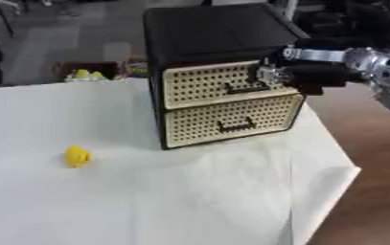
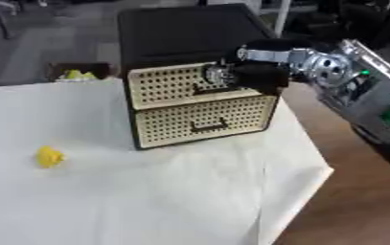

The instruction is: Pick up objects from table and place into drawer.

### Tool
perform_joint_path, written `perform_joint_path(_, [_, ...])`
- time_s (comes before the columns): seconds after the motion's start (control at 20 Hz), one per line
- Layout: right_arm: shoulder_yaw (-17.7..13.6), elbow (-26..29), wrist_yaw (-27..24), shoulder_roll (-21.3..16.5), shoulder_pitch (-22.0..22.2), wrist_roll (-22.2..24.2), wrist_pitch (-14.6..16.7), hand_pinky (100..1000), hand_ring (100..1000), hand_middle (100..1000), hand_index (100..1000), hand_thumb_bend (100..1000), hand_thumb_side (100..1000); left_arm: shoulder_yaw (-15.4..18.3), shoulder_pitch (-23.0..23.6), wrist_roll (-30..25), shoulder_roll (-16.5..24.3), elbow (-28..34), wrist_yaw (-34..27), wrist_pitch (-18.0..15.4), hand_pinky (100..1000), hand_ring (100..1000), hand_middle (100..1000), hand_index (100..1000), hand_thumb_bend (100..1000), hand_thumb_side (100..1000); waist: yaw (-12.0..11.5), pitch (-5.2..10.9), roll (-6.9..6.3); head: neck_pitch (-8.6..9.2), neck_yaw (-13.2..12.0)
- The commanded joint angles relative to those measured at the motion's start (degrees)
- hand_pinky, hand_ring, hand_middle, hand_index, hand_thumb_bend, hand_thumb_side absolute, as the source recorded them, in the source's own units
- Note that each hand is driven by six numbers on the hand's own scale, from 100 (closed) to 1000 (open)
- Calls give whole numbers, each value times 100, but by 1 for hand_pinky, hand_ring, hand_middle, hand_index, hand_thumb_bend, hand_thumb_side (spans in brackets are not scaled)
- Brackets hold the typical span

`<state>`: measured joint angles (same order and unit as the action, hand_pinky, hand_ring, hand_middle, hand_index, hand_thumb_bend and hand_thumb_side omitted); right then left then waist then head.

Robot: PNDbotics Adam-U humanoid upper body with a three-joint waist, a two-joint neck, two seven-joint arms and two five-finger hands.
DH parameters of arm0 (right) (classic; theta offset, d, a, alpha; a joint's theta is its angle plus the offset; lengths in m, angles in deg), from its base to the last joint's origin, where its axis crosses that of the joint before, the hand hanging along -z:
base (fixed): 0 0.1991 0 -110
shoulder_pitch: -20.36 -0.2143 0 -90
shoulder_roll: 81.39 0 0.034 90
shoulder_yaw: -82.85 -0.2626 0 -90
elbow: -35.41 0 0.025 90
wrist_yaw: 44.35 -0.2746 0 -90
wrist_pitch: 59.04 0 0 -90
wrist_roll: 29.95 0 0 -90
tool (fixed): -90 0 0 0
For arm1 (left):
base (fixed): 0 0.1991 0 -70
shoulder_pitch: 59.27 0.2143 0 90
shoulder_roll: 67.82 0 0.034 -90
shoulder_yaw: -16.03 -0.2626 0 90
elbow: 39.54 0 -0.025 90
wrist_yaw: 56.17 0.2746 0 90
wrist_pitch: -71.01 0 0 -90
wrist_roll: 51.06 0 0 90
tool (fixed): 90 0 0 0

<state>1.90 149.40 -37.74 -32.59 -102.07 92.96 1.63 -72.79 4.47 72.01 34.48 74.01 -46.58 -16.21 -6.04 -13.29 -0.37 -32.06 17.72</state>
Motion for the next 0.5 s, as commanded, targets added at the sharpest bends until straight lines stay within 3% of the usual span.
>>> perform_joint_path(0.05, [-143, 60, 91, -129, -115, -74, -34, 100, 100, 100, 803, 100, 1000, 8, -95, -17, 95, 104, -42, 4, 774, 891, 868, 904, 100, 1000, 5, 62, -5, 95, 2])
perform_joint_path(0.5, [-27, 60, 263, -131, -76, 9, -326, 100, 100, 100, 804, 100, 1000, -7, -99, -31, 71, 104, -59, -6, 774, 892, 869, 904, 100, 1000, -26, 24, -2, 148, 14])
